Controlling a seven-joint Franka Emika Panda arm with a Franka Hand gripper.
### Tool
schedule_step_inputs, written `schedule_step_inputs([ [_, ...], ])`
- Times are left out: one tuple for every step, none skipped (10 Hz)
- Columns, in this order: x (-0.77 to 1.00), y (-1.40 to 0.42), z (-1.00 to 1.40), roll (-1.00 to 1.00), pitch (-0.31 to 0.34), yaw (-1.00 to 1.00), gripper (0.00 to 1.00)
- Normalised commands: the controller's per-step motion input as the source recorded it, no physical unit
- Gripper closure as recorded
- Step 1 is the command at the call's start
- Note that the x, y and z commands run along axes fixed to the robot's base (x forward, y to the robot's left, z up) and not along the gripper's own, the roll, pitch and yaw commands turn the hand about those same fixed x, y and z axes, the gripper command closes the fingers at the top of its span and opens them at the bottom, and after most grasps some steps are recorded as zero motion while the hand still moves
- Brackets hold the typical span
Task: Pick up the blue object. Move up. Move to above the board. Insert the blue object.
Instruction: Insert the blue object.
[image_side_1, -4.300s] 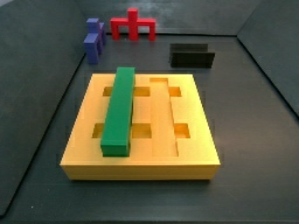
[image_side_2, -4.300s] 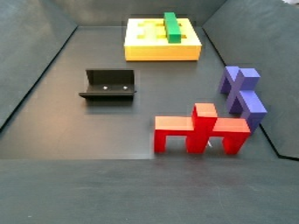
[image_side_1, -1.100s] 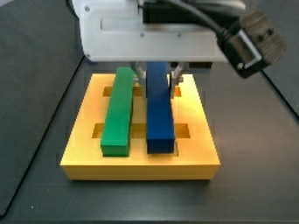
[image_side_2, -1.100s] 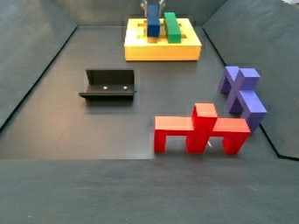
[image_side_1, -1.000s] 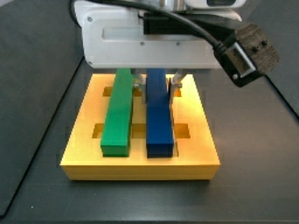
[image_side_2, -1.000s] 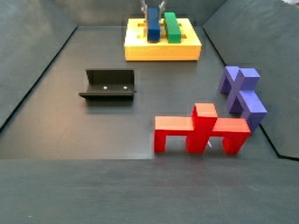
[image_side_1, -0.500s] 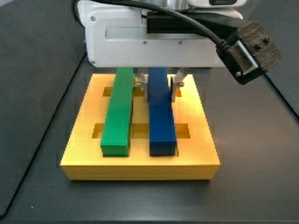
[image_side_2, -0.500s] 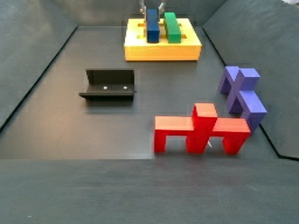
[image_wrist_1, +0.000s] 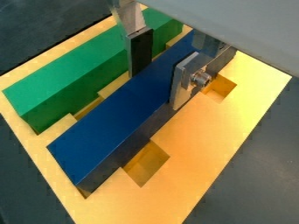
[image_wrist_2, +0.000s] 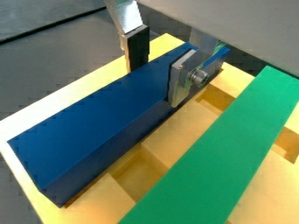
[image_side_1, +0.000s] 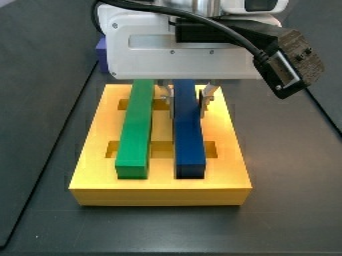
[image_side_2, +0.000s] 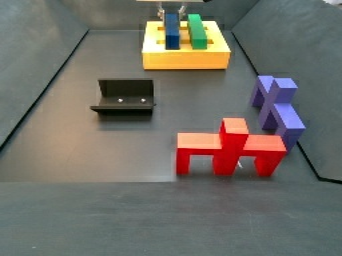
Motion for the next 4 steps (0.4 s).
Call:
schedule_step_inputs([
  [0.14, -0.19, -0.14, 0.0, 0.01, 0.0, 1.0],
  [0.1, -0.1, -0.16, 0.0, 0.0, -0.02, 1.0],
  [0.0, 0.0, -0.07, 0.01, 0.004, 0.0, 1.0],
  [0.0, 0.0, 0.0, 0.0, 0.0, 0.0, 1.0],
])
